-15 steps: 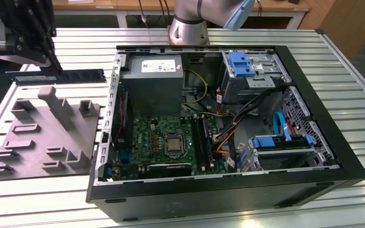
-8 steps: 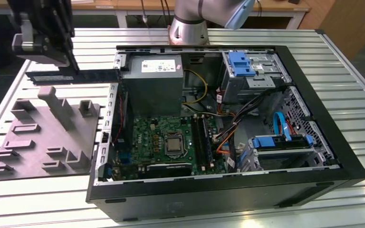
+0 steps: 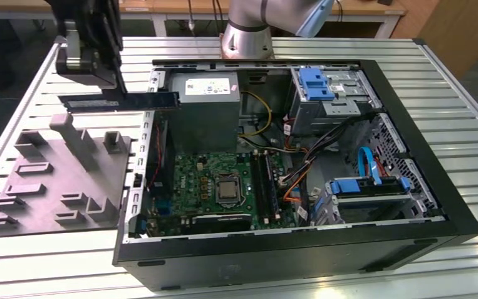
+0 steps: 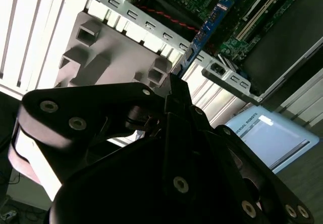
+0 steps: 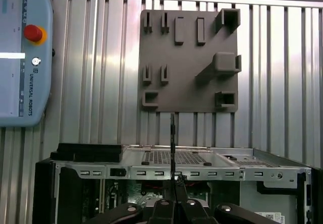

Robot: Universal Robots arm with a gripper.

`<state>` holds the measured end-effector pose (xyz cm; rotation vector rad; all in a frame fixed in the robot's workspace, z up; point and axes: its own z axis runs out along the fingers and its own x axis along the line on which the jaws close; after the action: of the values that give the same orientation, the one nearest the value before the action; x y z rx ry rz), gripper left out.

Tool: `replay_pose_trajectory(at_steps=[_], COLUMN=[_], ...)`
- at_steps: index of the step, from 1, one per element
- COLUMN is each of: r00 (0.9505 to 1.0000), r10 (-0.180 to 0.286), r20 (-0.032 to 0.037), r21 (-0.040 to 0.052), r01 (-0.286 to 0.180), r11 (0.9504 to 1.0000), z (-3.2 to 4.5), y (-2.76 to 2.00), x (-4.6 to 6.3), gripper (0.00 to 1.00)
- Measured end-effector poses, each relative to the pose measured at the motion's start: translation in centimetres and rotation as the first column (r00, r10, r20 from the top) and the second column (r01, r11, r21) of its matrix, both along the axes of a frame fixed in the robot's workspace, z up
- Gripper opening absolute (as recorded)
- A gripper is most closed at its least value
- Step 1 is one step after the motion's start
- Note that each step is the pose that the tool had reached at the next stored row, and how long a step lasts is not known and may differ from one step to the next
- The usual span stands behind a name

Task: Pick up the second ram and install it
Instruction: 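Pick up the second ram and move it above second insertion slot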

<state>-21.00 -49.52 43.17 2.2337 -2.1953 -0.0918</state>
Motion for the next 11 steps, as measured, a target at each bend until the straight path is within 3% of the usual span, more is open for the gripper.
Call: replay_pose_trajectory(at_steps=[11], r00=[1.0], r10=[0.0], r20=[-0.0047], r21=[-0.0001], r01=[0.0], r11=[1.0], z=[-0.58], y=[-0.01], x=[4.1], gripper=[0.11])
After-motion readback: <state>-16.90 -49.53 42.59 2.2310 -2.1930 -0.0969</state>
